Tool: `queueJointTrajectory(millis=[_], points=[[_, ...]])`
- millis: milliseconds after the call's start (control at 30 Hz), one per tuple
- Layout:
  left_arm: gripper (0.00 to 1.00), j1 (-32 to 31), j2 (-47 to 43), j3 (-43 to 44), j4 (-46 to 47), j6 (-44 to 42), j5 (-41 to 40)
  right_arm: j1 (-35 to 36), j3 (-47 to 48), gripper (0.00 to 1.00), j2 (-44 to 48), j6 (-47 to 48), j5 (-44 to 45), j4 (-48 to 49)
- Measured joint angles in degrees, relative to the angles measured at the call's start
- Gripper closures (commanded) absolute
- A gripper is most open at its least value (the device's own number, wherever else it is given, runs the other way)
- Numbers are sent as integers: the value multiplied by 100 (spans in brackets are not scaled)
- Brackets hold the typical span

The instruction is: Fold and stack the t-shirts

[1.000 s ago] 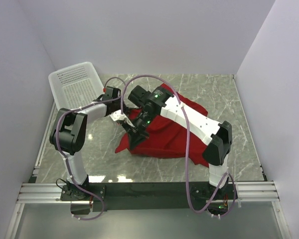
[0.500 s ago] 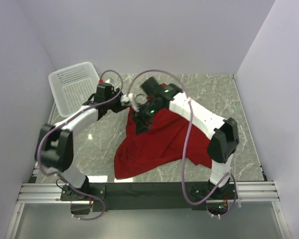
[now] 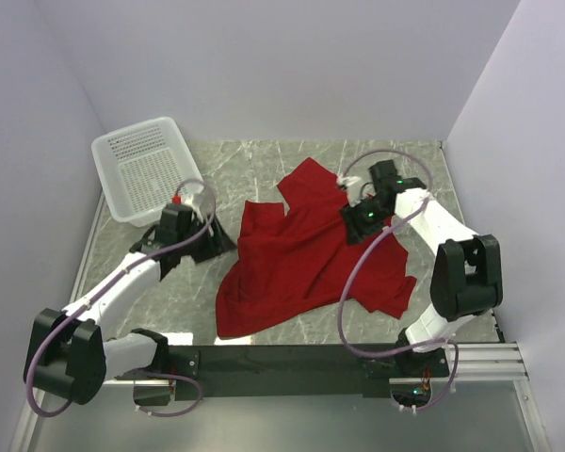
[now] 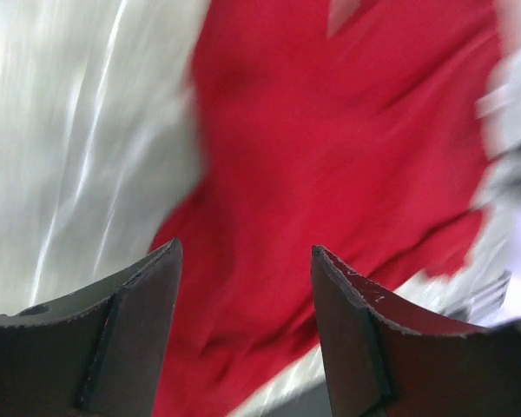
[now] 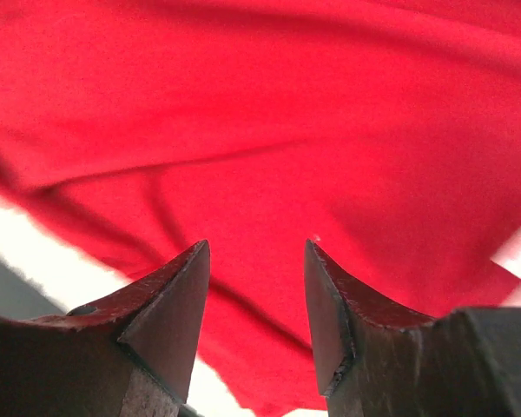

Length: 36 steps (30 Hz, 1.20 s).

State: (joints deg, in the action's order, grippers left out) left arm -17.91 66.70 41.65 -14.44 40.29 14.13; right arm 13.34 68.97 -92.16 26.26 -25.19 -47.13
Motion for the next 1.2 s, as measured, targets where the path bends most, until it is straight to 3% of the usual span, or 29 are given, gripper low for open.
queueJointTrajectory(millis=[133, 467, 833, 1033, 1133, 1200], points=[[35, -22, -273, -876, -651, 280, 120, -697, 367, 44, -387, -308, 356, 295], [34, -72, -544, -1016, -1137, 656, 103, -885, 3628, 38, -2955, -1325, 1080, 597], [34, -297, -328, -1049, -1287, 898, 153, -1051, 4435, 42, -4000, -1316, 1233, 205], [34, -487, 120, -1049, -1287, 894, 160, -1051, 4739, 52, -4275, -1309, 1182, 114], [35, -527, 306, -1051, -1276, 894, 160, -1049, 4841, 63, -4393, -1276, 1126, 70], [35, -560, 400, -1051, -1244, 898, 168, -1049, 4865, 82, -4437, -1250, 1073, 35]])
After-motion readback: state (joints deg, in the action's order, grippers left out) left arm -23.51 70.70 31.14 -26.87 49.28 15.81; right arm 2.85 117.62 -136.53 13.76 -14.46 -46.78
